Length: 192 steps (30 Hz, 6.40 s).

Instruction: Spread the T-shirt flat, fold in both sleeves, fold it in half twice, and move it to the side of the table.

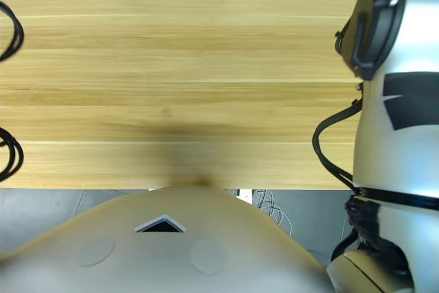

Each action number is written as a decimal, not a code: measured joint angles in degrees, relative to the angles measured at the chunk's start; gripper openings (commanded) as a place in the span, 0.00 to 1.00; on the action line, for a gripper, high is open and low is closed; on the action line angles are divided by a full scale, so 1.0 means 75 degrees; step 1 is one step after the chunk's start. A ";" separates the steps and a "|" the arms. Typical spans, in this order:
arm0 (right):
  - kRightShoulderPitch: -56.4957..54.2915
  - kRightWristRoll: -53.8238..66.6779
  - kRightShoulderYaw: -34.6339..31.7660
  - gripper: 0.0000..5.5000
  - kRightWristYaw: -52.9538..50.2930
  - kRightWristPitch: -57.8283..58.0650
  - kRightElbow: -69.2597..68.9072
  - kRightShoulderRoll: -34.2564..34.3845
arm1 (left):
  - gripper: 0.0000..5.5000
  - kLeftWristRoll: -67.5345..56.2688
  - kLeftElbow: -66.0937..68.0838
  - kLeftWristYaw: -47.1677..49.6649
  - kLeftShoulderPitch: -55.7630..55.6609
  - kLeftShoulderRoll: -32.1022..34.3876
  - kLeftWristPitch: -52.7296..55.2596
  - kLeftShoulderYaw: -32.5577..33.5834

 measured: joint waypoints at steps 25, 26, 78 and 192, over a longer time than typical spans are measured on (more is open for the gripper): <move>0.3493 0.0720 -0.1062 0.01 0.5176 -0.2460 -0.0505 -0.0796 | 0.00 -0.0469 -0.3848 -0.5753 0.4946 0.0710 0.0306 0.1385; 0.3893 0.0973 -0.1107 0.01 0.5723 -0.2538 -0.0830 -0.0857 | 0.00 -0.0778 -0.4622 -0.5957 0.5709 0.0739 0.0434 0.1552; 0.7993 0.0629 0.2014 0.46 0.6690 -0.2224 -0.3743 0.0471 | 0.41 -0.4478 -1.1420 -0.2896 1.7605 -0.1439 0.0726 0.3076; 1.5058 0.3437 -0.1702 0.20 0.2942 0.2342 -0.9872 -0.1403 | 0.61 0.1198 -1.3429 -0.0854 1.7569 -0.1723 0.0589 -0.1899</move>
